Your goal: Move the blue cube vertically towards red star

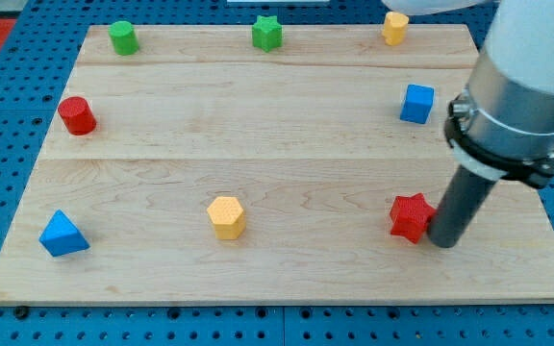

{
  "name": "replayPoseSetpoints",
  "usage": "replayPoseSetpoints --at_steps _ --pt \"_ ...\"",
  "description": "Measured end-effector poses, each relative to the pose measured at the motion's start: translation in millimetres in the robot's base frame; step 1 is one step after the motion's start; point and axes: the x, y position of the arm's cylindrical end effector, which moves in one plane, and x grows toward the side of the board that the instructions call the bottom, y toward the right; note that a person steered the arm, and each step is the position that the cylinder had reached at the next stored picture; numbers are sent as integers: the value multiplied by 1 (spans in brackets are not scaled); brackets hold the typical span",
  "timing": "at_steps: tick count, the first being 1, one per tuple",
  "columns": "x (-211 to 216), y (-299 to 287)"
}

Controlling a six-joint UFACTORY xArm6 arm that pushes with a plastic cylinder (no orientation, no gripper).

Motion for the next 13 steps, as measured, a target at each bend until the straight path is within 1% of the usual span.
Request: replayPoseSetpoints --at_steps 1,2,3,4,5,6,7,8,9,10,11,12,13 --pt "-34 64" --pt "-101 64" --pt "-149 64" --pt "-193 47" --pt "-201 -6" --pt "-175 -80" --pt "-202 -83" --pt "-249 -111" --pt "-216 -200" --pt "-173 -200" --pt "-190 -140" --pt "-197 -95" --pt "-191 -69"
